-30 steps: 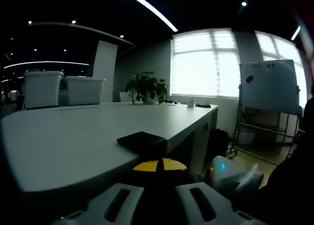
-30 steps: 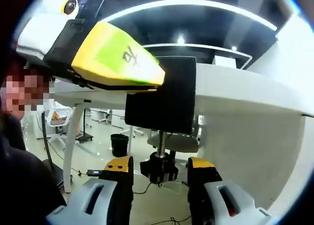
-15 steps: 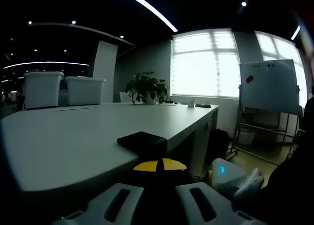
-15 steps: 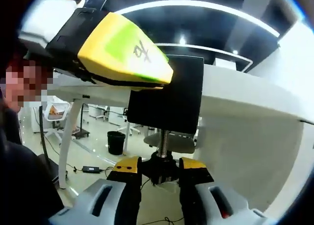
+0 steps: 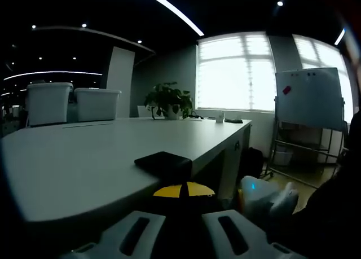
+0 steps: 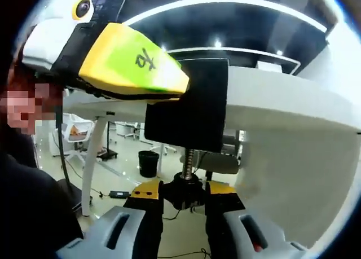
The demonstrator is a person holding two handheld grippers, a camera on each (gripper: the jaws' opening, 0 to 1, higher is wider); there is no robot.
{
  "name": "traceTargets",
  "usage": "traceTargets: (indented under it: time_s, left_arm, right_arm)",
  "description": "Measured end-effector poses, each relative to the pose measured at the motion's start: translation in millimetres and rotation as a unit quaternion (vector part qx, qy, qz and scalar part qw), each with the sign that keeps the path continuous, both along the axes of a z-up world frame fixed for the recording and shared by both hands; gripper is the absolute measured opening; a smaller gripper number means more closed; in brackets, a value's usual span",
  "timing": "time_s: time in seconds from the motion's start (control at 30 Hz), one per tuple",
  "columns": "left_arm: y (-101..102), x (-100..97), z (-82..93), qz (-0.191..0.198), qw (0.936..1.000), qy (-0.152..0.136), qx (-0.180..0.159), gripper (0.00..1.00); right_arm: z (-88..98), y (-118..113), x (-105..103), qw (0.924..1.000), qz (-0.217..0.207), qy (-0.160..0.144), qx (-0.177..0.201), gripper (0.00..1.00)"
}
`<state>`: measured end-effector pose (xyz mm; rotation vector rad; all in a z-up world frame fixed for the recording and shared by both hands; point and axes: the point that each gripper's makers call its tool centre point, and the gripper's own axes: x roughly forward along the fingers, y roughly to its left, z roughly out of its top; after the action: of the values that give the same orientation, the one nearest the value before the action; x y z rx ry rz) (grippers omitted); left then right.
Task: Clamp the fixed fixture on the desktop, loosen the retaining clip, secure it to the edge of the desk, and tighten the retaining clip.
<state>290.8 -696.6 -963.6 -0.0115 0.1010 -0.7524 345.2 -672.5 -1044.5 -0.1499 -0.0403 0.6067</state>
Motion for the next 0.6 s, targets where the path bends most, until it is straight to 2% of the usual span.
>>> traceTargets:
  time_s: [0.23, 0.43, 0.6]
  left_arm:
    - [0, -0.3, 0.1, 0.001, 1.0, 0.001, 0.0, 0.01]
    - [0, -0.6, 0.1, 0.002, 1.0, 0.0, 0.004, 0.01]
    - [-1, -0.6, 0.0, 0.005, 0.9999, 0.002, 0.009, 0.01]
  right_arm:
    - [-0.5, 7, -7, 0.9944, 0.106, 0.008, -0.005, 0.27]
    - [-0.6, 13, -13, 0.9787, 0.203, 0.019, 0.021, 0.27]
    - [-1.6, 15, -12, 0.9694, 0.243, 0.026, 0.025, 0.27]
